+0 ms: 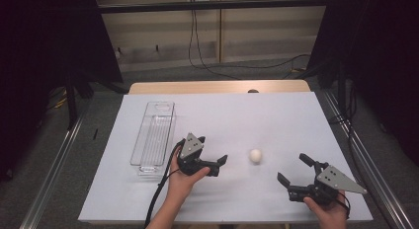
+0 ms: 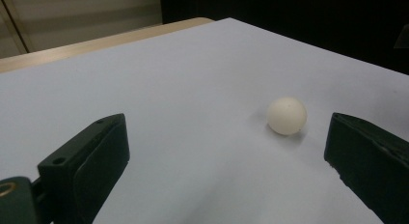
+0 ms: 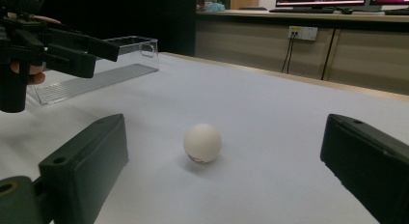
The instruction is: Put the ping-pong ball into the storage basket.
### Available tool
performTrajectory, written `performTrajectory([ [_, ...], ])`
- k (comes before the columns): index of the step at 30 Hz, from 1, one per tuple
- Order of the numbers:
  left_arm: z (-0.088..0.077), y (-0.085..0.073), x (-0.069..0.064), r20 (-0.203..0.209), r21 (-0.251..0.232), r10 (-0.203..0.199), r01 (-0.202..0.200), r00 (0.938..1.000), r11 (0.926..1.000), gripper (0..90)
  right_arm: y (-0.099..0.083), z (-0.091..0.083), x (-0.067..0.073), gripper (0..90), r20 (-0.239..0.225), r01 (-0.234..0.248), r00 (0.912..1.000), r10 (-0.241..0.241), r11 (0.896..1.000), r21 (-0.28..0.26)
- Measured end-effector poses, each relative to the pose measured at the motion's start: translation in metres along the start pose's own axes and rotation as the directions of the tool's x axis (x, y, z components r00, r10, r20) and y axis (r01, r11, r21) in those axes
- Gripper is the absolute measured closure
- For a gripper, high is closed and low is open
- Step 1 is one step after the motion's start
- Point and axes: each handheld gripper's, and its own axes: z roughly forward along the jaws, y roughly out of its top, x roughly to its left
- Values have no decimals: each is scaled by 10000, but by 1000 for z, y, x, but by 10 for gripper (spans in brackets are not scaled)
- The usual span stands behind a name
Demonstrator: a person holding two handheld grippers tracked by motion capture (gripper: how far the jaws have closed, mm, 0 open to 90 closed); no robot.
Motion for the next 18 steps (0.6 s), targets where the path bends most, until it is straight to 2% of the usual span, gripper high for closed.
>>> performTrajectory([
  [6, 3, 1, -2, -53, 191, 37, -36, 10000, 9998, 22, 0, 0, 0, 22, -12, 10, 10000, -10, 10000, 10],
  [10, 6, 2, -3, 29, 163, 19, -20, 10000, 9999, 22, 0, 0, 0, 22, -1, 4, 10000, -4, 10000, 6],
  [11, 7, 2, -3, 161, 73, -4, 3, 9999, 10000, 22, 0, 0, 0, 22, -27, 7, 10000, -7, 10000, 15],
  [13, 7, 4, -4, 56, 189, 41, -42, 10000, 9998, 22, 0, 0, 0, 22, 33, -29, 10000, 29, 10000, -12],
  [14, 9, 3, -4, 239, 72, 26, -28, 9997, 10000, 22, 0, 0, 0, 22, 1, 14, 10000, -14, 10000, 5],
  [16, 9, 4, -5, 76, 212, 36, -37, 10000, 9998, 22, 0, 0, 0, 22, -10, 17, 10000, -17, 10000, 4],
  [18, 10, 4, -5, 109, 161, 36, -38, 9999, 9999, 22, 0, 0, 0, 22, -23, -23, 10000, 23, 10000, 5],
])
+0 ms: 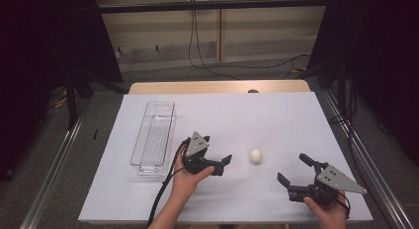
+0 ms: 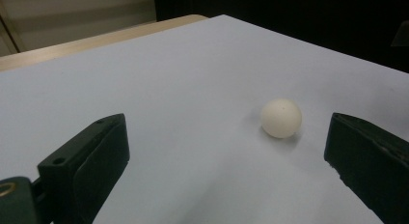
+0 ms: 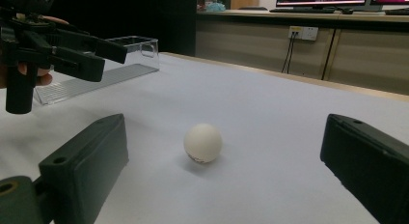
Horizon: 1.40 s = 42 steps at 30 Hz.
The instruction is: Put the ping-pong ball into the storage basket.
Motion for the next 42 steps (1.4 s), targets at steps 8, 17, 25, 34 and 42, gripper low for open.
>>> performTrajectory([
  [8, 2, 1, 0, -14, 88, -14, 14, 10000, 10000, 22, 0, 1, 1, 23, 48, -17, 10000, 17, 10000, -20],
  [17, 8, 2, -1, 85, 64, -51, 50, 10000, 10000, 22, 0, 1, 0, 23, 26, -12, 10000, 12, 10000, -8],
  [25, 11, 3, -1, 57, 192, 13, -14, 10000, 9998, 22, 0, 1, 0, 24, -7, 34, 10000, -34, 10000, 0],
  [34, 16, 6, -2, 40, 249, 32, -33, 10000, 9997, 23, 0, 1, 0, 25, 5, 17, 10000, -17, 10000, -3],
  [42, 19, 7, -3, 111, 259, -54, 51, 9999, 9997, 23, 0, 1, 0, 25, 48, -30, 10000, 30, 10000, -31],
])
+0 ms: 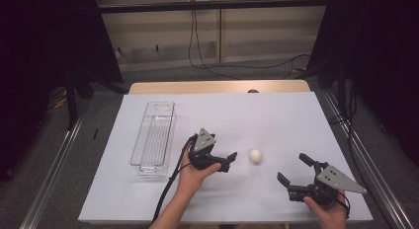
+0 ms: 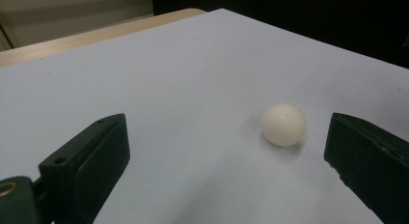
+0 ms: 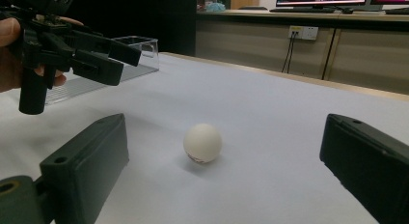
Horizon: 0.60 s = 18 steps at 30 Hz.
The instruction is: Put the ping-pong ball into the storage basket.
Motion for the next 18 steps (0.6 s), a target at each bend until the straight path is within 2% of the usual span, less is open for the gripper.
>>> performTrajectory([
  [8, 2, 1, 0, 25, 116, 155, -156, 9999, 9998, 24, 0, 0, 0, 25, -1, 5, 10000, -5, 10000, 0],
  [9, 3, 1, -1, -1, 90, 42, -42, 10000, 10000, 24, 0, 0, 0, 25, -32, 33, 10000, -33, 10000, 12],
  [18, 6, 1, 0, 16, 176, 53, -53, 10000, 9998, 23, 0, 0, 0, 25, -22, 41, 10000, -41, 10000, 5],
])
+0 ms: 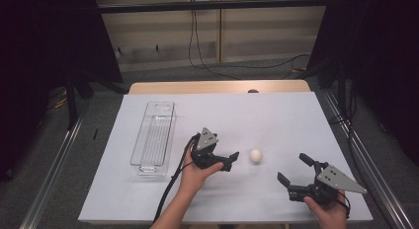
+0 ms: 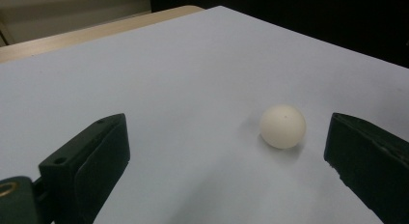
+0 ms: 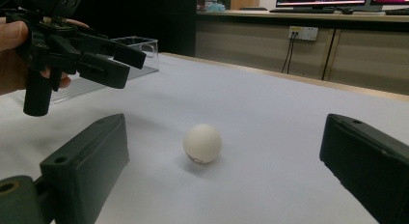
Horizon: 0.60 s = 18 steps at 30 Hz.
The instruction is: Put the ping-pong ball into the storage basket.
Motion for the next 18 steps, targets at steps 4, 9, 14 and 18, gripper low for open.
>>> performTrajectory([
  [4, 2, 0, -1, 35, -21, -64, 64, 10000, 10000, 23, 0, 0, 0, 26, 0, -8, 10000, 8, 10000, 3],
  [9, 4, 3, -3, 16, 104, 73, -73, 10000, 9999, 23, 0, 0, 0, 27, -2, -15, 10000, 15, 10000, 2],
  [14, 6, 5, -5, 120, 112, 128, -129, 9998, 9999, 23, 0, -1, 0, 27, -20, -30, 10000, 30, 10000, -9],
  [18, 8, 6, -5, 133, 159, 177, -179, 9998, 9997, 23, 0, -1, 0, 27, -26, -13, 10000, 13, 10000, -16],
])
